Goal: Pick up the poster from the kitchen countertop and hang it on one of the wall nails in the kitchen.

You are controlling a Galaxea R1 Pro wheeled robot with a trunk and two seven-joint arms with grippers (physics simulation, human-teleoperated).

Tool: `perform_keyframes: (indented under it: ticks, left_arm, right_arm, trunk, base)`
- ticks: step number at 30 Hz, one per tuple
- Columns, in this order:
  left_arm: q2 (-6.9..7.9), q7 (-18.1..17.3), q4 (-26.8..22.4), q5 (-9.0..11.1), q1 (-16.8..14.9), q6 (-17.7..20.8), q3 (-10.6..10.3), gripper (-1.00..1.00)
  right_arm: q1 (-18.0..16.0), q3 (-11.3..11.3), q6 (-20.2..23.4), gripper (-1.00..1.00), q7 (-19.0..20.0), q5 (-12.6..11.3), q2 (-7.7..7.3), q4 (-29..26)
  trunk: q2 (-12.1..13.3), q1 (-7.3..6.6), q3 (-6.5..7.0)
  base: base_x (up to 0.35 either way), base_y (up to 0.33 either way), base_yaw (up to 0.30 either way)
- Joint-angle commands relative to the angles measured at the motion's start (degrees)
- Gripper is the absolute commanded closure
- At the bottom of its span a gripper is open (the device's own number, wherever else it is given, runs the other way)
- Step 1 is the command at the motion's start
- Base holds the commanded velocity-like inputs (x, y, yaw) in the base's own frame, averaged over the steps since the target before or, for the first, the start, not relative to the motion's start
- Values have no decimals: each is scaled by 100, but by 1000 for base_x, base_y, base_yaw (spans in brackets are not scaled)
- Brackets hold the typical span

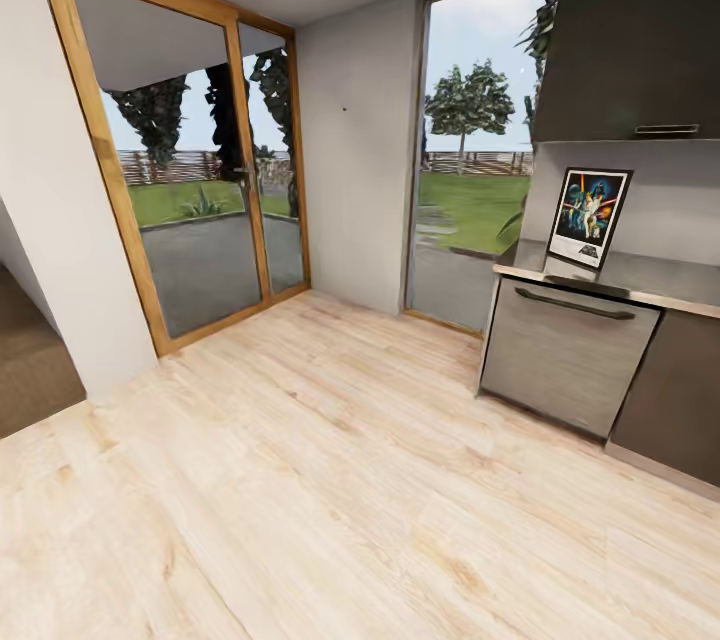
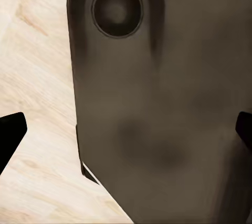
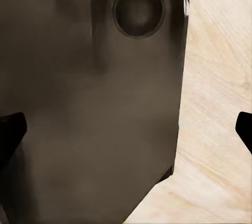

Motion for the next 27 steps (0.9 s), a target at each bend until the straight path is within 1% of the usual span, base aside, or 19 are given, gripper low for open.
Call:
perform_keyframes:
  ticks: [1,2,6,9,18,23,24,27]
  left_arm:
    - [-33,19,-33,-5,33,-33,13,-100]
    - [-65,12,-65,-4,65,-66,4,-100]
    - [-194,6,-192,-3,185,-164,-4,-100]
    - [-290,6,-288,-3,185,-164,-4,-100]
    - [-303,6,-576,-3,185,-164,-4,-100]
    - [-303,6,-737,-3,185,-164,-4,-100]
    - [-295,1,-703,-1,176,-156,-10,-100]
    - [-375,0,-802,-19,185,-217,-7,-100]
  right_arm:
    - [-34,-33,-33,-100,-33,-25,33,-33]
    - [-67,-24,-65,-100,-65,-14,61,-66]
    - [-199,-15,-194,-100,-108,-6,57,-197]
    - [-298,-15,-290,-100,-108,-6,57,-295]
    - [-595,-15,-297,-100,-108,-6,57,-589]
    - [-604,-15,-297,-100,-108,-6,57,-750]
    - [-571,-9,-264,-100,-83,0,53,-716]
    - [-628,-14,-363,-100,-33,-5,-31,-807]
  trunk:
    - [-1,0,-3]
    - [-1,0,-3]
    - [-1,0,-3]
    - [-1,0,-3]
    - [-1,0,-3]
    - [-1,0,-3]
    - [-1,0,-3]
    - [-1,0,-3]
  base:
    - [0,0,0]
    - [0,0,0]
    - [0,0,0]
    - [0,0,0]
    - [0,0,0]
    - [0,0,0]
    - [0,0,0]
    - [0,0,0]
